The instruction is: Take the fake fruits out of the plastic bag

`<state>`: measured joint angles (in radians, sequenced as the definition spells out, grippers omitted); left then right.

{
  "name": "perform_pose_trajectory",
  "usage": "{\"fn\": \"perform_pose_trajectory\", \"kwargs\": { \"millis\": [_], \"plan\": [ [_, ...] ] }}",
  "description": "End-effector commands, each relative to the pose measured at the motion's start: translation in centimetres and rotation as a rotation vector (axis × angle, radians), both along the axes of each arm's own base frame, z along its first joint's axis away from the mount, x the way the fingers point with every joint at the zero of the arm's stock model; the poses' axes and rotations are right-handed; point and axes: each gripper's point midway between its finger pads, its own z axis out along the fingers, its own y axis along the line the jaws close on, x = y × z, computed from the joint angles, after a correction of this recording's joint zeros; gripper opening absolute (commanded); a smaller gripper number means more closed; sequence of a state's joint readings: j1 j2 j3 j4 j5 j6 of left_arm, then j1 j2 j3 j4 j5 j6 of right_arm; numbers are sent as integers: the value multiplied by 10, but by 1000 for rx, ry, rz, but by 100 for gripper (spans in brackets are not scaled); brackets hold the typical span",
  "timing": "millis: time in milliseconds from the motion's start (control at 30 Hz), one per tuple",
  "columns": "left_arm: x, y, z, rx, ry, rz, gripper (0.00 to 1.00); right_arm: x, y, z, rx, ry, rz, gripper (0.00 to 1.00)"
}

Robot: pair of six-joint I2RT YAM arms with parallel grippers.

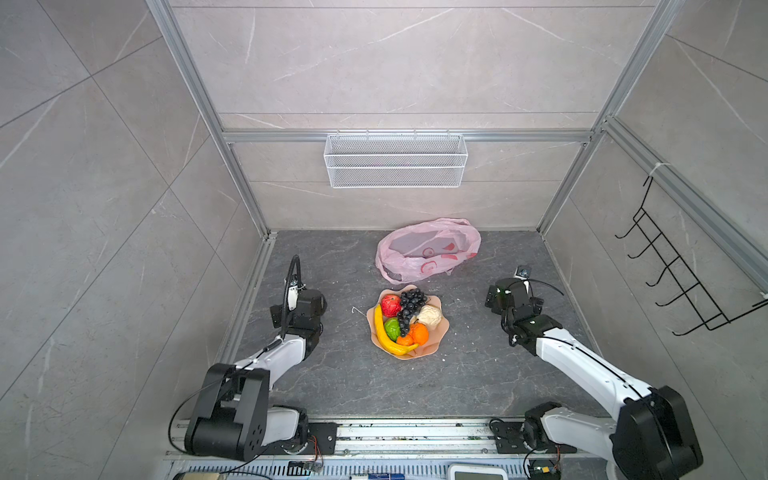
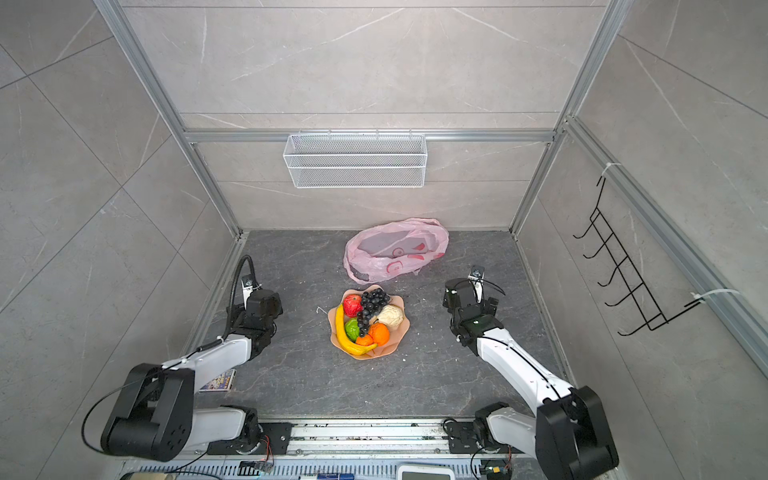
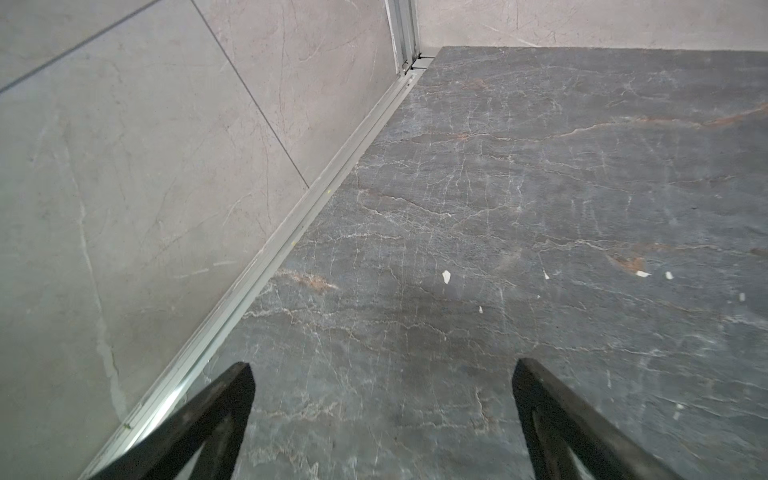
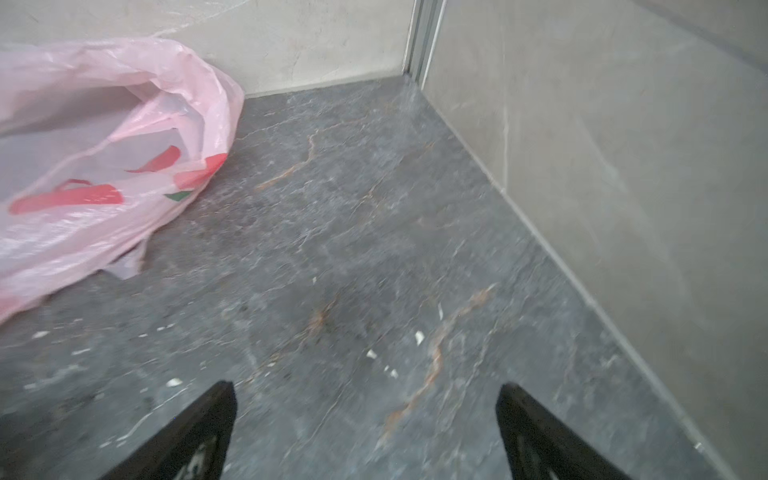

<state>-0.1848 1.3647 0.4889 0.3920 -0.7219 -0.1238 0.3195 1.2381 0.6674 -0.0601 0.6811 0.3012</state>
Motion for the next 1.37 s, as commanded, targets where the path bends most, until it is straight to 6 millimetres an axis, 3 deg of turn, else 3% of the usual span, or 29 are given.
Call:
{"fn": "perform_pose_trajectory", "kwargs": {
  "millis": [0,67,167,367,667,1333],
  "plan": [
    [23,-13,7,41,-98,-133,100,14,-11,-3,-168,-38,7,100],
    [31,-14,3,56,-125,-169,99,20,-5,-13,-166,-83,46,100],
    [26,-8,-1,-16,-127,-173,99,24,0,-26,-157,-134,97,100],
    [26,-6,-17,-155,-149,-266,100,36,15,-33,-41,-239,284,100],
    [25,-7,-20,-155,-147,-268,100,39,1,-53,107,-223,324,100],
    [24,-5,-19,-151,-154,-262,100,39,0,-51,99,-236,321,100]
  ]
}}
